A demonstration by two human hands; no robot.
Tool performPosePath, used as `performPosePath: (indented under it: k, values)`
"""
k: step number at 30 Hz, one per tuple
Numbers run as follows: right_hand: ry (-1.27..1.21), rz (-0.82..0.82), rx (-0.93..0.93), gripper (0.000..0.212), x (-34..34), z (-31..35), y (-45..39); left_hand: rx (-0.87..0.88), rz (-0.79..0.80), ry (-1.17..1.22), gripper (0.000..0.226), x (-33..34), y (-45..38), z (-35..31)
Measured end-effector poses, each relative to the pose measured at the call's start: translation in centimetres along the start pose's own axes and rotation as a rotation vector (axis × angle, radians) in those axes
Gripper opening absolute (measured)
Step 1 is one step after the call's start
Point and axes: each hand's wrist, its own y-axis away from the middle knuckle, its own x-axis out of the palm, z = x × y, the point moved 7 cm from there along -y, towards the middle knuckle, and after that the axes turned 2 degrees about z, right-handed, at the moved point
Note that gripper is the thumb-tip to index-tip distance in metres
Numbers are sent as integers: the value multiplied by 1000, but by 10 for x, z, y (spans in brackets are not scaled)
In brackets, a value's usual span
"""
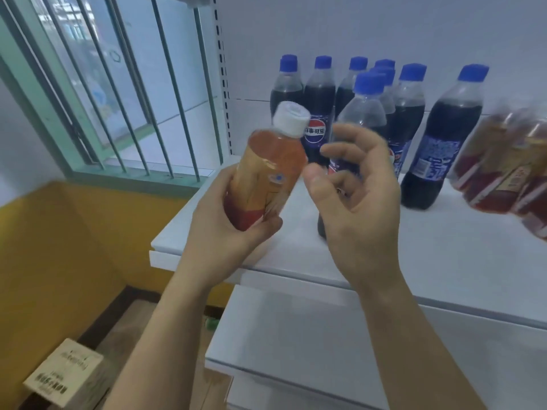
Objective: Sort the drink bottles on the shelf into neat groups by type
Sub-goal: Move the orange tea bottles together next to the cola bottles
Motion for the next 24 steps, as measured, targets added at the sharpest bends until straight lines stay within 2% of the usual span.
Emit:
performPosePath:
  k: [3, 6, 10, 13, 15, 18, 20, 24]
  values:
    - [-13, 38, -108, 43, 0, 17, -8, 67, 88, -98, 80, -4, 5, -21]
    - [14, 52, -154, 35, -19, 23, -13, 111, 142, -143, 83, 7, 11, -35]
    - [36, -121, -71, 29, -81, 15, -11, 196, 217, -113, 81, 44, 14, -63]
    - [94, -269, 26, 27, -139, 9, -12, 210, 331, -6, 69, 98, 16, -87]
    - [194, -303, 22, 25, -180, 14, -19, 209, 407, 63, 70, 142, 16, -101]
    - [403, -225, 12, 22, -223, 20, -42, 151, 504, 109, 76, 200, 7, -113]
    - [524, -109, 17, 22, -244, 21, -62, 125, 509, 45, 74, 238, -8, -122]
    - [903, 69, -86, 21, -272, 20, -103, 78, 509, 4, 68, 310, -42, -133]
